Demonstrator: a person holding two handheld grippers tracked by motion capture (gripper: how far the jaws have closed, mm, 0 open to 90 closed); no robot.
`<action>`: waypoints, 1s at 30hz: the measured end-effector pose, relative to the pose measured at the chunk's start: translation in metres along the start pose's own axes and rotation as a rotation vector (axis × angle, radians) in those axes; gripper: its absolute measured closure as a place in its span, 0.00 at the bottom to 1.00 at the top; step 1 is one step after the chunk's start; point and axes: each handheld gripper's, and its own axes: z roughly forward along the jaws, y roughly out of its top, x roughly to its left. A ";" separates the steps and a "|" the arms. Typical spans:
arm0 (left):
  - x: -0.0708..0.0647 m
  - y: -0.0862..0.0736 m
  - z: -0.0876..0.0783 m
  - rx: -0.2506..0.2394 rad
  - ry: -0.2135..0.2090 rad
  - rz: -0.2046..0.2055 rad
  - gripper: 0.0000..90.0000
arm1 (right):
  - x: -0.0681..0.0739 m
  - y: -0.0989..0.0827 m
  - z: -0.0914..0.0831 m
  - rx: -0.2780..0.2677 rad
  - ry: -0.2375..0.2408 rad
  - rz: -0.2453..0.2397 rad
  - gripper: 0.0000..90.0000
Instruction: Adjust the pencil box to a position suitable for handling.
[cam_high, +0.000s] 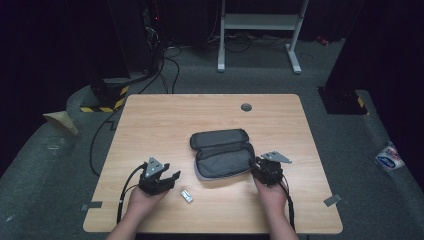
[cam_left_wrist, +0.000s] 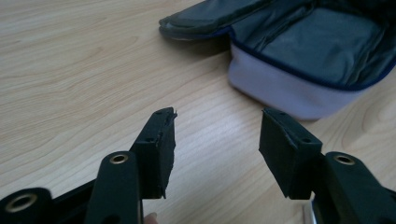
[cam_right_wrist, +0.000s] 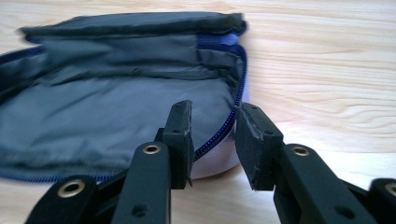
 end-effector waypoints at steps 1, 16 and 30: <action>0.000 0.001 0.002 -0.004 -0.002 -0.016 0.52 | 0.004 -0.002 -0.001 -0.007 0.011 -0.006 0.72; 0.000 0.004 0.007 -0.070 0.047 -0.053 0.68 | 0.048 -0.016 -0.012 -0.059 0.130 -0.079 0.64; 0.016 0.003 0.041 0.000 0.060 -0.104 0.78 | 0.028 -0.020 -0.015 -0.043 0.013 -0.046 0.71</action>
